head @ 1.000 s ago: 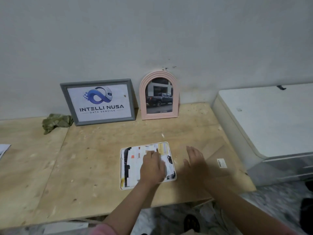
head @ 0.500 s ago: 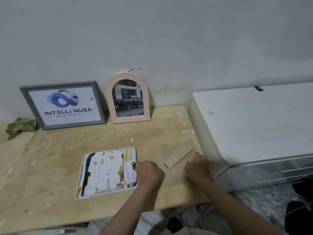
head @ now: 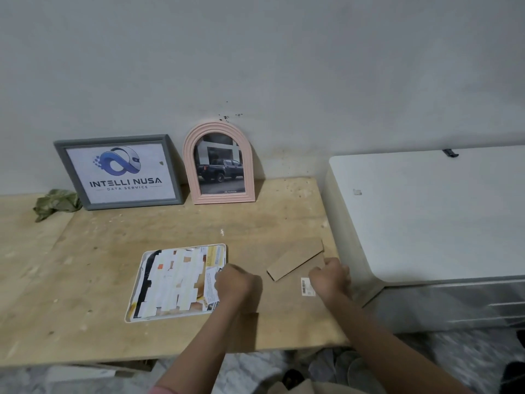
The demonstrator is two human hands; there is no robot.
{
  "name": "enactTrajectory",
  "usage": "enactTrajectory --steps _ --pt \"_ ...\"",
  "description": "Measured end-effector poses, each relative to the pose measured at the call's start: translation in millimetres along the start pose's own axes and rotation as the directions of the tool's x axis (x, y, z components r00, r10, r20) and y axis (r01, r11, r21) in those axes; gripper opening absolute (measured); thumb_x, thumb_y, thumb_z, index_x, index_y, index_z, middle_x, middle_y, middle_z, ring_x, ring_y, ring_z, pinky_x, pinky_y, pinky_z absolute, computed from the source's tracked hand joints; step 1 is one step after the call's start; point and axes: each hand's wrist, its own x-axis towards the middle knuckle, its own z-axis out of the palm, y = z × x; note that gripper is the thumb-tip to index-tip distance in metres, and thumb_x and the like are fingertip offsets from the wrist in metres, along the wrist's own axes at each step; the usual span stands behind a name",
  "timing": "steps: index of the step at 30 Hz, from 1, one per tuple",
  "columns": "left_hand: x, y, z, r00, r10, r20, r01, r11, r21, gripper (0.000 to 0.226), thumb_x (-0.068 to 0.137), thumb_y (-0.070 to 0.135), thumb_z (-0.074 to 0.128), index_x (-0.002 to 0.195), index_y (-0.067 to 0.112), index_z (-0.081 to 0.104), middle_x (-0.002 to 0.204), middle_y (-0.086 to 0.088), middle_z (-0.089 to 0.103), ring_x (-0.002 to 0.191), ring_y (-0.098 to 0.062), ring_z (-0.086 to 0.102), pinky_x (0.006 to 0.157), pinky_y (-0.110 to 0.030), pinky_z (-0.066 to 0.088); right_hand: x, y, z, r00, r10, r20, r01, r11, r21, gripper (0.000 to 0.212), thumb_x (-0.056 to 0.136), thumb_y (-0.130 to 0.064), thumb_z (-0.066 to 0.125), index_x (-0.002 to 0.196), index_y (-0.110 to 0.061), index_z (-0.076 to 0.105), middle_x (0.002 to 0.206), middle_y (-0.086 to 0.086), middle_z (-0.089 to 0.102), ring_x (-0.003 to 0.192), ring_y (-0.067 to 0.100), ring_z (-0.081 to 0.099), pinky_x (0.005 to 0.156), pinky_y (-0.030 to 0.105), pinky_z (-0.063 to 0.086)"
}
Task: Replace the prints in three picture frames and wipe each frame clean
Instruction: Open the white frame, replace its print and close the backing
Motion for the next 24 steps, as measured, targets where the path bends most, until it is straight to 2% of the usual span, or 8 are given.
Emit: enactTrajectory --steps 3,6,11,14,18,22,24 --pt "5 -4 -15 0.998 0.041 -0.046 -0.042 0.999 -0.024 0.028 0.078 0.009 0.057 0.105 0.005 0.061 0.110 -0.014 0.062 0.099 -0.030 0.058 0.078 -0.031 0.043 -6 -10 -1 0.999 -0.036 0.026 0.033 0.994 0.103 0.036 0.078 -0.021 0.056 0.113 -0.013 0.061 0.111 0.009 0.057 0.098 0.030 0.058 0.077 0.033 0.052" --pt "15 -12 -35 0.993 0.066 -0.099 -0.070 0.997 -0.034 0.024 0.078 0.009 0.055 0.100 0.007 0.063 0.109 -0.014 0.061 0.097 -0.031 0.057 0.075 -0.030 0.043 -15 -23 6 0.988 -0.135 0.075 0.125 0.984 0.123 0.036 0.075 -0.023 0.055 0.110 -0.015 0.061 0.104 0.006 0.061 0.085 0.025 0.063 0.070 0.033 0.056" --pt "43 -38 -78 0.981 0.024 -0.191 -0.023 1.000 0.010 0.020 0.080 0.011 0.054 0.096 0.010 0.066 0.106 -0.014 0.064 0.101 -0.034 0.058 0.077 -0.033 0.046 -40 -55 33 0.959 -0.234 0.158 0.226 0.972 0.068 0.033 0.076 -0.023 0.060 0.108 -0.016 0.061 0.103 0.003 0.065 0.089 0.022 0.062 0.073 0.030 0.052" --pt "59 -57 -107 0.974 0.029 -0.226 -0.016 0.998 0.058 0.021 0.082 0.013 0.051 0.092 0.008 0.069 0.102 -0.017 0.066 0.098 -0.035 0.060 0.076 -0.031 0.047 -58 -73 58 0.941 -0.269 0.206 0.262 0.963 0.060 0.029 0.070 -0.026 0.059 0.099 -0.023 0.061 0.100 -0.001 0.066 0.089 0.021 0.063 0.078 0.033 0.054" --pt "74 -84 -137 0.977 0.033 -0.211 -0.016 0.996 0.084 0.019 0.077 0.013 0.051 0.085 0.008 0.068 0.099 -0.017 0.064 0.093 -0.036 0.060 0.076 -0.031 0.046 -79 -88 88 0.927 -0.277 0.255 0.260 0.961 0.098 0.020 0.062 -0.027 0.055 0.081 -0.032 0.051 0.091 -0.004 0.069 0.084 0.019 0.065 0.075 0.034 0.056" --pt "94 -115 -157 0.979 0.096 -0.180 -0.081 0.993 0.091 0.019 0.074 0.014 0.055 0.088 0.011 0.068 0.097 -0.016 0.063 0.088 -0.036 0.061 0.075 -0.033 0.050 -93 -98 121 0.926 -0.290 0.242 0.270 0.956 0.113 0.025 0.055 -0.025 0.051 0.079 -0.030 0.058 0.087 -0.001 0.070 0.082 0.022 0.065 0.073 0.035 0.056" --pt "101 -124 -163 0.979 0.158 -0.129 -0.142 0.982 0.120 0.017 0.075 0.012 0.058 0.088 0.013 0.068 0.096 -0.014 0.061 0.087 -0.034 0.061 0.073 -0.029 0.048 -94 -97 137 0.935 -0.273 0.227 0.249 0.960 0.129 0.021 0.053 -0.022 0.050 0.072 -0.027 0.058 0.082 0.002 0.069 0.076 0.022 0.066 0.069 0.036 0.057"
